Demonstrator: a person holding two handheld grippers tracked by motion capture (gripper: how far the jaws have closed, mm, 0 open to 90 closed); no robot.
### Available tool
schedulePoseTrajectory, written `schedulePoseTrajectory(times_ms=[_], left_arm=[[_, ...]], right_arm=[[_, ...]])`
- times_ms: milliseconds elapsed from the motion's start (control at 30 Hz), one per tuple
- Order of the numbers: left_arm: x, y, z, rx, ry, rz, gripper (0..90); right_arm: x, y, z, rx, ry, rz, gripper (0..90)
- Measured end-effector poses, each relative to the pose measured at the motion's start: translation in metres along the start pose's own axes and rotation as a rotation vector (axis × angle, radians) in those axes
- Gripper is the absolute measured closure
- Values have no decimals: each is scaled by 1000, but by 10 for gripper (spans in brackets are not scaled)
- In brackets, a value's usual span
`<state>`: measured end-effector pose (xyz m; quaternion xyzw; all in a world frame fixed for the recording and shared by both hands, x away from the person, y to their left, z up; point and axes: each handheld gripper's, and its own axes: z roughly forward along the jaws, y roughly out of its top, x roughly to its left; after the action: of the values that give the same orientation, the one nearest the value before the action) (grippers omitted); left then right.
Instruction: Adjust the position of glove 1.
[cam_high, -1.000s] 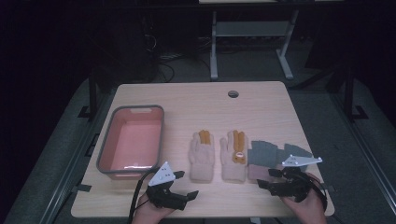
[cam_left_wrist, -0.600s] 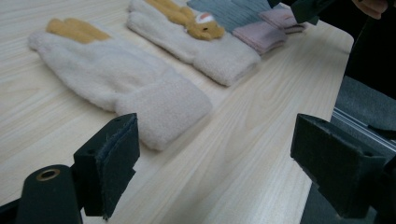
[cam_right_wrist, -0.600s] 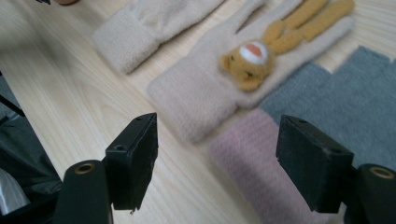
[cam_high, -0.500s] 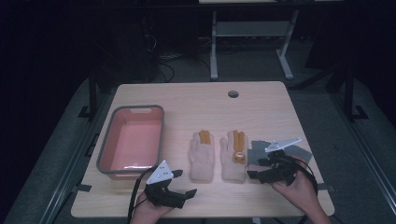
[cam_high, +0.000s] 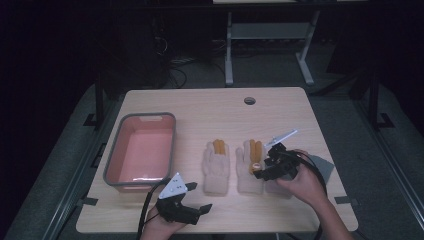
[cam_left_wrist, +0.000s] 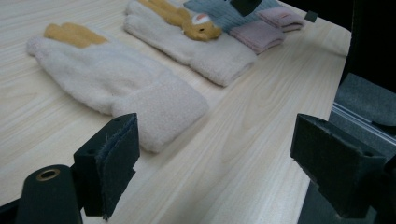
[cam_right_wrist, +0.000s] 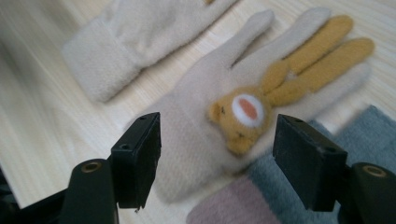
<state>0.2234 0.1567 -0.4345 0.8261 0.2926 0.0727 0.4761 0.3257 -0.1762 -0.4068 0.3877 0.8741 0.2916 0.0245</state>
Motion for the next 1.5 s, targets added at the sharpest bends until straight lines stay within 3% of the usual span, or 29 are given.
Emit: schedulePoseTrajectory(times_ms=[167, 467, 633, 700, 933, 1300, 1500], left_arm=[[0, 0, 0, -14, -15, -21, 159], [-2, 1, 0, -24, -10, -15, 159], [-1, 1, 0, -22, -3, -15, 159], [0, 0, 1, -13, -2, -12, 159], [-1, 1, -1, -24, -1, -5, 159], [0, 1, -2, -27, 4, -11, 159], [0, 1, -1, -19, 15, -15, 159]], right_arm=[[-2, 11, 13, 35, 5, -10, 395], [-5, 18, 47, 162, -109, -34, 486], [-6, 17, 50, 157, -116, -15, 506], [-3, 17, 51, 162, -146, -32, 550], [1, 17, 50, 160, -171, -50, 603], [0, 17, 37, 119, -112, -14, 627], [4, 20, 24, 98, -108, -29, 629]])
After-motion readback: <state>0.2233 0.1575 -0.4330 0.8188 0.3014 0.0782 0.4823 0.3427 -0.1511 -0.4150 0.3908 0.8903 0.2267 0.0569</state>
